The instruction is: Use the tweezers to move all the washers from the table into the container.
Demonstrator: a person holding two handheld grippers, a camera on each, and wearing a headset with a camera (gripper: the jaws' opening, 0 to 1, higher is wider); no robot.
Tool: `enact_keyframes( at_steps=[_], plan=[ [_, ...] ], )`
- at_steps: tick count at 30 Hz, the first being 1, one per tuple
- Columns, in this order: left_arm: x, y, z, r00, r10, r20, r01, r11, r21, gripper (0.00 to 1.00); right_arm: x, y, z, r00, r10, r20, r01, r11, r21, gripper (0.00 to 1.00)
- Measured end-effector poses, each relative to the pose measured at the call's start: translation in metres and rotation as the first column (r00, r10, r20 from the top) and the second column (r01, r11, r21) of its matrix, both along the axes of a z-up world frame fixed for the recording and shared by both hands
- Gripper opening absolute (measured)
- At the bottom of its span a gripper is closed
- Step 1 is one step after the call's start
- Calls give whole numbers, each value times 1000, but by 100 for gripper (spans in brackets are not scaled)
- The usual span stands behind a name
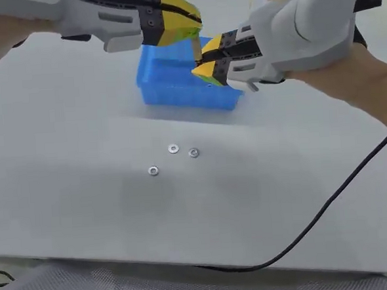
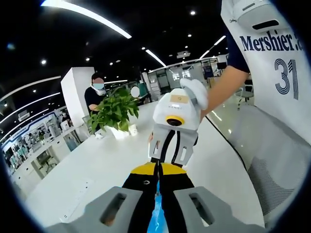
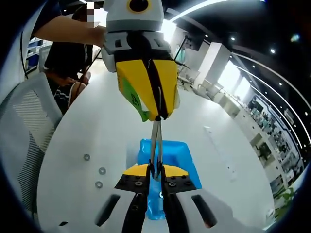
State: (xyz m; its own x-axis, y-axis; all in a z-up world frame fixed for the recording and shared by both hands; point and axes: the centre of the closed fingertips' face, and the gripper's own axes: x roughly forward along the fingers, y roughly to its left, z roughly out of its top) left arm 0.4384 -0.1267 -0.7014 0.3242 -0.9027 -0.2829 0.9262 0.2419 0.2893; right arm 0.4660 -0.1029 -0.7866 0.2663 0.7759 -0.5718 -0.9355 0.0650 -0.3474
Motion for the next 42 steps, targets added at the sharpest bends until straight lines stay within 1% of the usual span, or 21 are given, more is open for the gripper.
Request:
enact_keyframes(
  at_steps=[2, 4, 6, 9, 10, 12, 14, 16, 20, 24, 28, 33, 36, 42],
  plan=[
    [5, 0, -1, 1000, 1, 4, -1, 1000, 2, 4, 8, 1, -2, 1000, -2, 1, 2, 1000, -1, 10],
    [13, 0, -6, 1000, 7, 0, -7, 1000, 2, 4, 16, 1, -9, 1000, -10, -8, 10, 1000, -2, 10],
    [20, 0, -14, 1000, 16, -9, -16, 1000, 5, 4, 24, 0, -17, 1000, -22, -12, 22, 1000, -14, 10],
    [27, -2, -26, 999, 26, -27, -26, 1000, 9, 4, 28, -1, -27, 999, -32, -34, 31, 999, -21, 10],
    [28, -2, -29, 999, 29, -31, -29, 1000, 10, 4, 29, -2, -32, 999, -35, -37, 34, 999, -30, 10],
    [29, -3, -35, 999, 34, -41, -34, 999, 7, 4, 27, -4, -37, 998, -36, -46, 35, 999, -39, 10],
    [30, -3, -39, 998, 40, -48, -40, 999, 5, 4, 28, -5, -42, 998, -41, -53, 38, 998, -43, 10],
    [31, -3, -42, 998, 45, -52, -45, 999, 3, 4, 27, -6, -44, 997, -44, -60, 42, 998, -43, 10],
    [35, 0, -47, 997, 60, -56, -59, 998, 3, 4, 30, -7, -52, 995, -68, -68, 65, 997, -39, 10],
    [38, -1, -50, 996, 67, -64, -67, 998, -6, 4, 32, -4, -54, 992, -86, -94, 84, 996, -27, 10],
    [40, -1, -51, 995, 65, -71, -67, 998, -14, 4, 33, -4, -57, 990, -94, -107, 93, 996, -19, 10],
    [41, -1, -51, 995, 65, -76, -67, 997, -22, 4, 33, -3, -55, 990, -90, -108, 88, 996, -21, 11],
    [41, -1, -51, 995, 65, -74, -67, 998, -20, 4, 33, -2, -55, 988, -97, -117, 96, 995, -15, 12],
    [39, -2, -52, 995, 62, -74, -63, 998, -12, 4, 31, -1, -53, 989, -89, -116, 88, 996, -16, 12]
  ],
)
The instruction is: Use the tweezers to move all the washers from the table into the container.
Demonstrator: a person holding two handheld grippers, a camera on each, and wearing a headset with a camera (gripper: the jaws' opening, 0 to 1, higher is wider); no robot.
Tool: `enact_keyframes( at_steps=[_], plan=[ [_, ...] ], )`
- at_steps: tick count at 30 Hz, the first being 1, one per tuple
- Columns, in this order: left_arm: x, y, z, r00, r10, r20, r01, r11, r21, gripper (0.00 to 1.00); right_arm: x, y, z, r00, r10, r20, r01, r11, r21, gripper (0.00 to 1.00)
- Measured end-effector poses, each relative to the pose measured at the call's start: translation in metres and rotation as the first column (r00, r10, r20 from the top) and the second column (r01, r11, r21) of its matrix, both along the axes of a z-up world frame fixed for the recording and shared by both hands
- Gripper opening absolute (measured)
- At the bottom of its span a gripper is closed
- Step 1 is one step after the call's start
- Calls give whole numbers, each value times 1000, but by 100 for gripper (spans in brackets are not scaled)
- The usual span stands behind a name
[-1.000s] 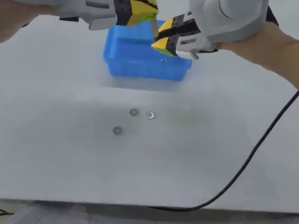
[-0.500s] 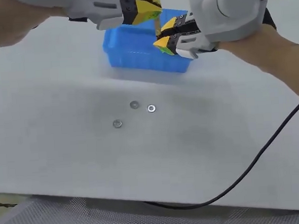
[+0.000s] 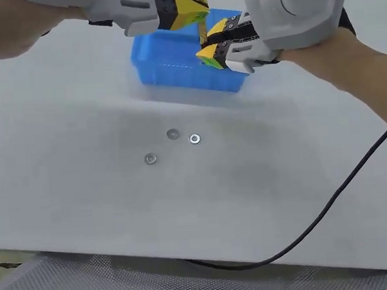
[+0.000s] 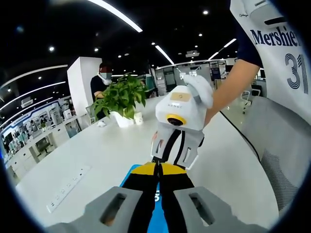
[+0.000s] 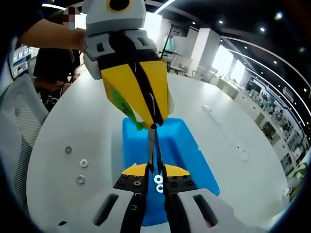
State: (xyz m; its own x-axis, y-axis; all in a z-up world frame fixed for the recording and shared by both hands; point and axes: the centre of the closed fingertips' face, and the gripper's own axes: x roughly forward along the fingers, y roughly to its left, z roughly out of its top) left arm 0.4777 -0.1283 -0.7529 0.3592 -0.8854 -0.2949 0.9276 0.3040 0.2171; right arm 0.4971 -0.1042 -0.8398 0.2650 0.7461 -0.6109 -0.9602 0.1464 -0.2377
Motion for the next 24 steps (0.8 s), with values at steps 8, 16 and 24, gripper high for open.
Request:
enact_keyframes(
  at_steps=[8, 16, 24],
  plan=[
    [2, 4, 9, 999, 20, 34, -21, 1000, 15, 4, 4, 1, 17, 999, -28, 19, 28, 999, 34, 12],
    [-11, 4, 32, 998, 6, 70, -7, 1000, 17, 4, -6, 4, 36, 999, -19, 37, 17, 998, 68, 13],
    [-34, 7, 41, 997, -10, 75, 8, 1000, 25, 4, -32, 4, 49, 999, 16, 43, -19, 997, 75, 13]
  ],
)
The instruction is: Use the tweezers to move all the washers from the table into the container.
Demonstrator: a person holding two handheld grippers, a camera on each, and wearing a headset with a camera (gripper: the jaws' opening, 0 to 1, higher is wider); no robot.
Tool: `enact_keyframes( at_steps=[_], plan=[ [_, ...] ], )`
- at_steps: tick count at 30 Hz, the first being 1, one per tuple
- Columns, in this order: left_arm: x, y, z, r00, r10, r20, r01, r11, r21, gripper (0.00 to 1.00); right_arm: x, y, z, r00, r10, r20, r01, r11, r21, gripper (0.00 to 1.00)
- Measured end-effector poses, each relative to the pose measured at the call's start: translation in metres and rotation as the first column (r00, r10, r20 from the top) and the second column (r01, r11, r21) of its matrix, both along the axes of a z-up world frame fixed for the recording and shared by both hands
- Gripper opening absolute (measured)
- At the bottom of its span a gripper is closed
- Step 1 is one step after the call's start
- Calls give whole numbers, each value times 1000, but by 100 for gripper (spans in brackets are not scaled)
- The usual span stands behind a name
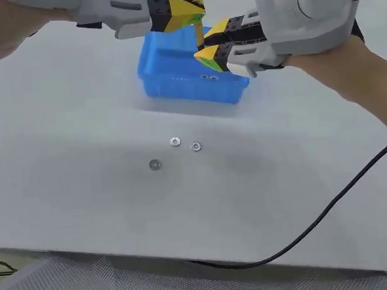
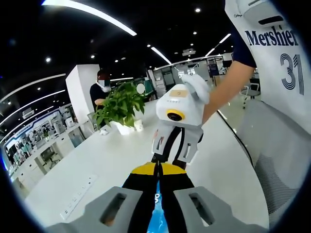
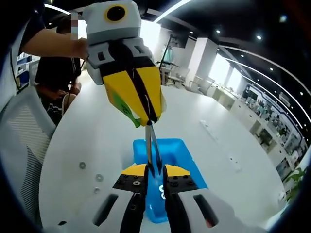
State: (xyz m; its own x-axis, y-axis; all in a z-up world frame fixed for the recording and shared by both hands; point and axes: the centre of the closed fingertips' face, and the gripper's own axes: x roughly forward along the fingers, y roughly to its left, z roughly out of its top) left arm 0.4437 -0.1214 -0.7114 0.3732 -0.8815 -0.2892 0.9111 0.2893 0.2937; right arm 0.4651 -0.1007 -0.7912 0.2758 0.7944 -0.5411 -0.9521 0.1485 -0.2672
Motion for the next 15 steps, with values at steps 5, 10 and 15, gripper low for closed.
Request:
enact_keyframes(
  at_steps=[5, 10, 15],
  plan=[
    [-15, 1, 5, 1000, -7, -3, 7, 1000, -15, 4, -16, 1, 7, 1000, 19, -4, -19, 1000, 15, 13],
    [-30, -1, 9, 1000, -14, -16, 14, 999, -29, 4, -32, 1, 11, 999, 39, 1, -39, 999, 18, 13],
    [-41, -6, 8, 999, -24, -31, 23, 999, -41, 4, -43, 0, 7, 999, 52, -8, -52, 999, 8, 13]
  ],
)
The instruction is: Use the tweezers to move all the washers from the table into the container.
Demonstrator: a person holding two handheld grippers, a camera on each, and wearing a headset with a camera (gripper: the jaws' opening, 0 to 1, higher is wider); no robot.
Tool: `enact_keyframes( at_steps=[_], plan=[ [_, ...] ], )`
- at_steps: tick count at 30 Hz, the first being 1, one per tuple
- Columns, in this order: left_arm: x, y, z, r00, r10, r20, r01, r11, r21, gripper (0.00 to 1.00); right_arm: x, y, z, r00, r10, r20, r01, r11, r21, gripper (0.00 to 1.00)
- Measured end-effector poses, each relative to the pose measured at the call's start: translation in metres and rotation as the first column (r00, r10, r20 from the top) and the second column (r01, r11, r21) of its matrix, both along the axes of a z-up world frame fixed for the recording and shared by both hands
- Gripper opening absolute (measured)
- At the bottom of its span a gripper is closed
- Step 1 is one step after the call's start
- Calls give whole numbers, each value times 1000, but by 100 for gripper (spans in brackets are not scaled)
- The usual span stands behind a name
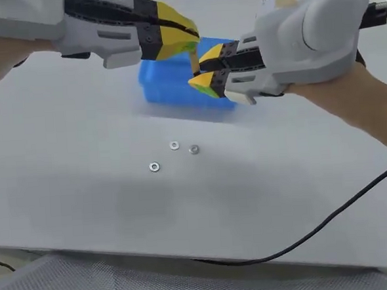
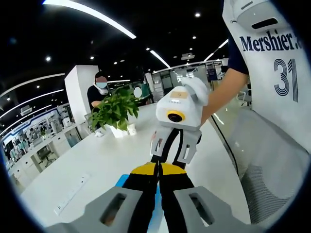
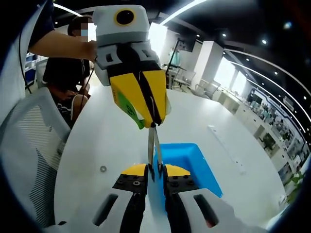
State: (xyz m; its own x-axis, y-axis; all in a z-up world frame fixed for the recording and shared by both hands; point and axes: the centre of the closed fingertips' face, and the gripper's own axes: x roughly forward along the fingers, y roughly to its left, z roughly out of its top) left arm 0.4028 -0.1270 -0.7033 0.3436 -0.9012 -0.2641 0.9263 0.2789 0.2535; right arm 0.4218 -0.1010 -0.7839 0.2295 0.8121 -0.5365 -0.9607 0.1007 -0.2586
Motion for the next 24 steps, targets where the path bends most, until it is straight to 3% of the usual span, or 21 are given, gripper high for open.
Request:
enact_keyframes(
  at_steps=[13, 24],
  plan=[
    [-25, -9, -22, 998, -30, -62, 30, 1000, 7, 4, -33, -9, -21, 998, 10, -54, -12, 999, -38, 14],
    [-42, -9, -38, 992, -42, -115, 45, 999, 18, 4, -50, -9, -39, 995, 39, -90, -45, 997, -63, 15]
  ],
)
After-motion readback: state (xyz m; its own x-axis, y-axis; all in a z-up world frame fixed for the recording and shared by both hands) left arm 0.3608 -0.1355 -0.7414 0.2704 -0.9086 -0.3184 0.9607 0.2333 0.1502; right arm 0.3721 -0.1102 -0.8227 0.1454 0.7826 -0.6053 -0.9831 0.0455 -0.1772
